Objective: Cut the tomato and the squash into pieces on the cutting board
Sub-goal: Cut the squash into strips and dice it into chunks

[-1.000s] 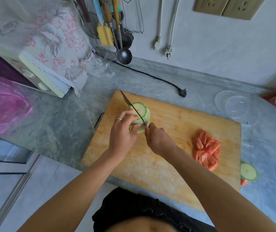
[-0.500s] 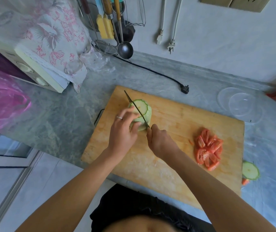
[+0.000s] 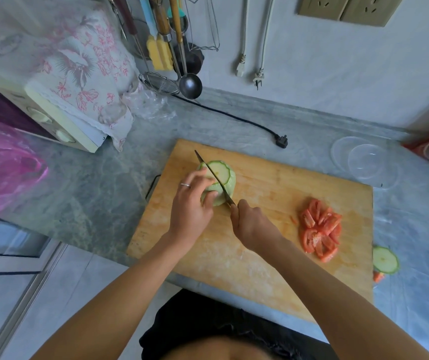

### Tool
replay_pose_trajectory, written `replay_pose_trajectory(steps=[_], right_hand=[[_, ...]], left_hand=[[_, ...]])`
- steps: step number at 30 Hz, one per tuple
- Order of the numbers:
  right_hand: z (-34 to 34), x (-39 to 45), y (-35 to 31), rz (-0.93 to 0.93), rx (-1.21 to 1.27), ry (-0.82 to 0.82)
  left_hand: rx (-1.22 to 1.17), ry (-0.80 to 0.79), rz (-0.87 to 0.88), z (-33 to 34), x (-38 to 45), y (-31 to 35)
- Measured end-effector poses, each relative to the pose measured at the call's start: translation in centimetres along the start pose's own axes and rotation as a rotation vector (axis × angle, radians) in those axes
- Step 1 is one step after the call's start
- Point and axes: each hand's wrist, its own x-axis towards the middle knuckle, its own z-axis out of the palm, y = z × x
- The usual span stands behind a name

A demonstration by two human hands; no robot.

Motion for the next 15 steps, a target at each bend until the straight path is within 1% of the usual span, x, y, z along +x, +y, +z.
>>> replay_pose_trajectory(steps=[5,10,15], right_hand=[[0.03,-0.40,0.04,0.036,0.017,-0.002],[0.24,-0.50,0.01,0.035,0.015,0.011],[0.35,0.02,-0.20,0.006,0.066,0.034]], left_hand=[[0.005,-0.008,0.027,0.05,-0.17,-0.38],[-0.004,0.019,0.037,0.18,-0.46,-0.25],[0.017,-0.051,0.065,-0.65,0.03,-0.49]])
